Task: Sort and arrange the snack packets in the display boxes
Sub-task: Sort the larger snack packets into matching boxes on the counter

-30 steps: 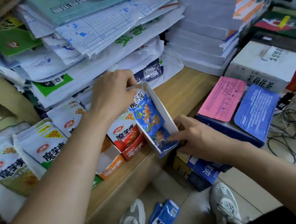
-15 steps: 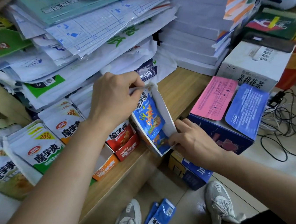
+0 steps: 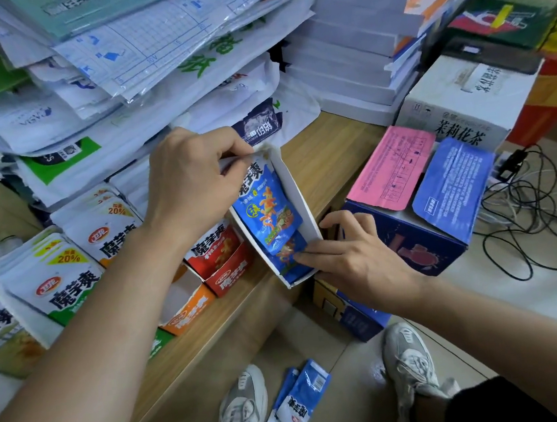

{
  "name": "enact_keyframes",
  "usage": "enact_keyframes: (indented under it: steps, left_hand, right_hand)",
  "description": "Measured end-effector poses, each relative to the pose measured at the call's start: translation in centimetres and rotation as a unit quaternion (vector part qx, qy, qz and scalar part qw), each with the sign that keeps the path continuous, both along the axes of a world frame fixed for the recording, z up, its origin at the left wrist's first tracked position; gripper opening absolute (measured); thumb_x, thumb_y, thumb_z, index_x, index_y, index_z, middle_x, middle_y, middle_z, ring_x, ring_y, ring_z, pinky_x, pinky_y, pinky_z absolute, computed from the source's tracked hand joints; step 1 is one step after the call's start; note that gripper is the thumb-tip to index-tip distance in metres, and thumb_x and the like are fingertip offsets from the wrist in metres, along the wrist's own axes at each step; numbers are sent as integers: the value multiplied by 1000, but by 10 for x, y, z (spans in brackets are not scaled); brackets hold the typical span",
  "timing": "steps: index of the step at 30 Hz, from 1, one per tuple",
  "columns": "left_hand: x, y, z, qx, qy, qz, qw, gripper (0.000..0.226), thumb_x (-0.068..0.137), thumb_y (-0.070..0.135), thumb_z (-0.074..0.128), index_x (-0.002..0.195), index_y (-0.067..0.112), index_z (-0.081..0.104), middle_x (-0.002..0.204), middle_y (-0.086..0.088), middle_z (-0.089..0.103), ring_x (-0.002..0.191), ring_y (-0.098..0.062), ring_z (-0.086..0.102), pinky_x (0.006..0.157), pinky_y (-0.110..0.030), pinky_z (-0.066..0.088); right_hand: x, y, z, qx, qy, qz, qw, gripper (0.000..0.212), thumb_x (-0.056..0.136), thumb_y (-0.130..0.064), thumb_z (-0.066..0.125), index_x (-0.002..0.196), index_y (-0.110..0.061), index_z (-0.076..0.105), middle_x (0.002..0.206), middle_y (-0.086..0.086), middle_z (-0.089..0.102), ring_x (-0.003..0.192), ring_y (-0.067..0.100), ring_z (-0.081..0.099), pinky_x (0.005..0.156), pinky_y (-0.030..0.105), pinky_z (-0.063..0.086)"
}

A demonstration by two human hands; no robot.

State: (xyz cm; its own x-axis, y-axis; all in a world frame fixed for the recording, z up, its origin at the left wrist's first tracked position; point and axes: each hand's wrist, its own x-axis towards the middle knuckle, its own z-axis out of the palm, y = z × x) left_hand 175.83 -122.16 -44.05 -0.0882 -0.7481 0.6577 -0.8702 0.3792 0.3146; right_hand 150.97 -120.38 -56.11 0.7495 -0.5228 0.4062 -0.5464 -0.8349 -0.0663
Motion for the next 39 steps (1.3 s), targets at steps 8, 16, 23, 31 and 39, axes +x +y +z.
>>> enact_keyframes:
  steps: [8, 16, 23, 31, 39]
  left_hand:
    - [-10, 7, 0, -8, -13, -37, 999, 6, 82, 19, 76, 86, 20, 80, 70, 2, 71, 70, -29, 61, 63, -35, 49]
    - [-11, 11, -4, -29, -30, -45, 998, 4, 83, 17, 77, 85, 17, 80, 71, 0, 72, 74, -29, 62, 64, -38, 51]
    - [1, -1, -10, -5, -33, -3, 999, 6, 81, 15, 77, 86, 17, 80, 67, -3, 70, 73, -30, 61, 63, -33, 49]
    - [9, -16, -17, 69, -47, 37, 996, 7, 81, 9, 77, 83, 15, 77, 73, -6, 74, 74, -35, 65, 72, -44, 55]
    - [11, -22, -18, 105, -41, 63, 992, 9, 82, 10, 76, 82, 19, 76, 72, -2, 74, 76, -32, 69, 71, -45, 58]
  right_hand:
    - [12, -1, -12, 52, 69, -46, 995, 22, 86, -7, 71, 82, -29, 68, 80, -16, 67, 86, 21, 39, 73, 34, 13]
    - [17, 2, -15, 59, -36, -70, 995, 31, 62, 6, 71, 62, -20, 55, 59, -9, 49, 83, 18, 37, 74, 36, 20]
    - [2, -3, 7, 149, -30, 19, 988, 20, 79, -29, 83, 98, -31, 76, 81, -17, 63, 91, 7, 29, 75, 39, 28]
    - [-5, 3, 32, 248, -152, -32, 956, 8, 77, -31, 83, 85, -33, 81, 73, -26, 62, 93, 2, 45, 86, 33, 33]
    - [-12, -3, 76, 310, -285, -91, 903, 4, 95, -19, 69, 92, -18, 72, 80, -14, 67, 75, 5, 61, 62, 18, 44]
